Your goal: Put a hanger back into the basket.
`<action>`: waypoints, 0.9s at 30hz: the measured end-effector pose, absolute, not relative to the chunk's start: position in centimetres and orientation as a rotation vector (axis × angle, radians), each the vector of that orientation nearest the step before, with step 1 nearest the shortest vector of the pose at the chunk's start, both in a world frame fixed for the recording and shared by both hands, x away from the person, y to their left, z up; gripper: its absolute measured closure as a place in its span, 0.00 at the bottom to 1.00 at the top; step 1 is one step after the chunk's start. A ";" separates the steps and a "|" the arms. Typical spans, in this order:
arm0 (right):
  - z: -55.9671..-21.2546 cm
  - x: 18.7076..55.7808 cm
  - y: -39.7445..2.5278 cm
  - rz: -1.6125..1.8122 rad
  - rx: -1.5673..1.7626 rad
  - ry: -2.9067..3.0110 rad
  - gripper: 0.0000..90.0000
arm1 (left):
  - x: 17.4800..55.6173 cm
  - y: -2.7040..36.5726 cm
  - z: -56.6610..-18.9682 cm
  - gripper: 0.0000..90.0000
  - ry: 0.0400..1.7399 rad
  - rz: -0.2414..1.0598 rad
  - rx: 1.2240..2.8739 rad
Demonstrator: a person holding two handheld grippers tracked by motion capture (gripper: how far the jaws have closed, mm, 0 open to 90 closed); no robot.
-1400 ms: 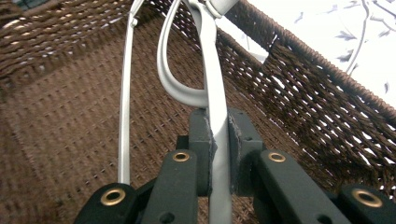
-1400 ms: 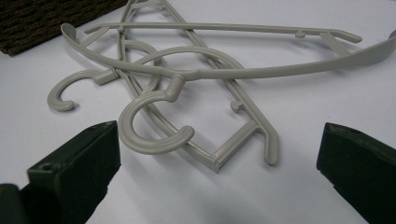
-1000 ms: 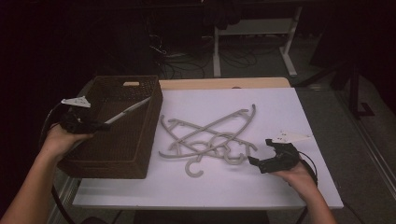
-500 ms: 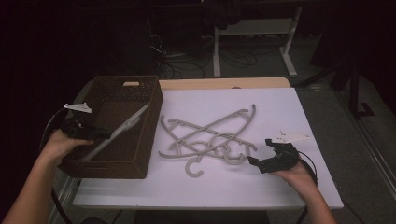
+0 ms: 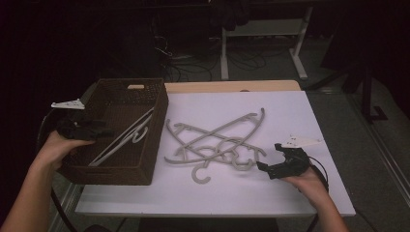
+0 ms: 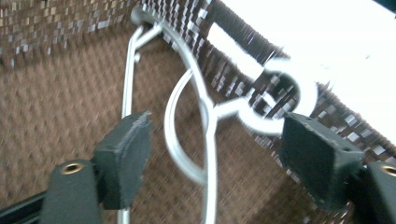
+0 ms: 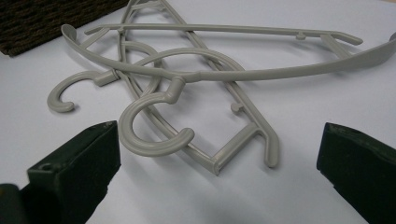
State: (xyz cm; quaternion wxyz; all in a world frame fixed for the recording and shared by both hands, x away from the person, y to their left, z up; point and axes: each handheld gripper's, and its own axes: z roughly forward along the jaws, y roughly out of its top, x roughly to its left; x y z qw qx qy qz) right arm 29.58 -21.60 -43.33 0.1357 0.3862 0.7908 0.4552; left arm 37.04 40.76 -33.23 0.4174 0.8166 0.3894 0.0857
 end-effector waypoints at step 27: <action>-43.2 29.7 -21.5 1.326 1.101 2.295 0.00 | 36.2 28.9 -29.2 0.00 0.728 0.190 1.969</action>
